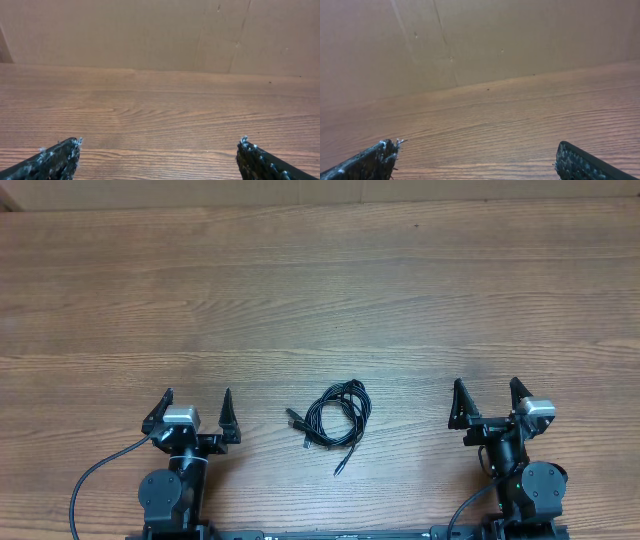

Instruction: Untangle cables

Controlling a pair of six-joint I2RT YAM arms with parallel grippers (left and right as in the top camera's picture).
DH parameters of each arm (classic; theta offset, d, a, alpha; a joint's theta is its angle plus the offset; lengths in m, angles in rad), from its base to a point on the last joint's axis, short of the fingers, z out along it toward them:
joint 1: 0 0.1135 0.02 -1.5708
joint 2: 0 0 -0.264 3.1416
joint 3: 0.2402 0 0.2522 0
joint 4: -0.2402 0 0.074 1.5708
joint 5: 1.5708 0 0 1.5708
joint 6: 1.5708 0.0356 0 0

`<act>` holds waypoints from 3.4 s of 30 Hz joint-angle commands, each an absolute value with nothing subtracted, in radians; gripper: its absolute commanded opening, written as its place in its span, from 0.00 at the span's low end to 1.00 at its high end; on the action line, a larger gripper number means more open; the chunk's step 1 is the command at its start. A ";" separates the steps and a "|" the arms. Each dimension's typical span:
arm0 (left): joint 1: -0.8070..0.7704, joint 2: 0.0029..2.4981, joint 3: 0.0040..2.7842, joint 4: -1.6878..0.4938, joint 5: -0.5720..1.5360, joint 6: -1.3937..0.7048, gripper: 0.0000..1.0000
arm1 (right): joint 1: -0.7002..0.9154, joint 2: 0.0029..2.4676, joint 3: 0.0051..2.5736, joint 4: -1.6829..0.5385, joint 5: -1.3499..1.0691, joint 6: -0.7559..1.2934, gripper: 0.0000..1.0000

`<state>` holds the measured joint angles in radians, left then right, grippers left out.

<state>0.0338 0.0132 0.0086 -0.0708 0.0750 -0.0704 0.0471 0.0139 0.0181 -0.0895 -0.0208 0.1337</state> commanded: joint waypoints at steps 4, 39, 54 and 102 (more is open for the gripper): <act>0.039 0.005 0.005 -0.073 0.078 -0.048 1.00 | 0.044 0.003 0.008 -0.084 -0.012 0.130 1.00; 0.039 0.232 0.421 -0.369 0.253 -0.021 0.99 | 0.044 0.003 0.008 -0.084 -0.012 0.130 1.00; 0.022 0.913 0.856 -0.516 0.534 0.103 1.00 | 0.044 0.003 0.008 -0.084 -0.012 0.130 1.00; -0.362 1.663 1.149 -0.814 0.325 0.292 1.00 | 0.044 0.003 0.008 -0.084 -0.012 0.130 1.00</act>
<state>-0.3473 1.6222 1.1267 -0.8127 0.3313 0.2665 0.0471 0.0116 0.0181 -0.0898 -0.0185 0.1333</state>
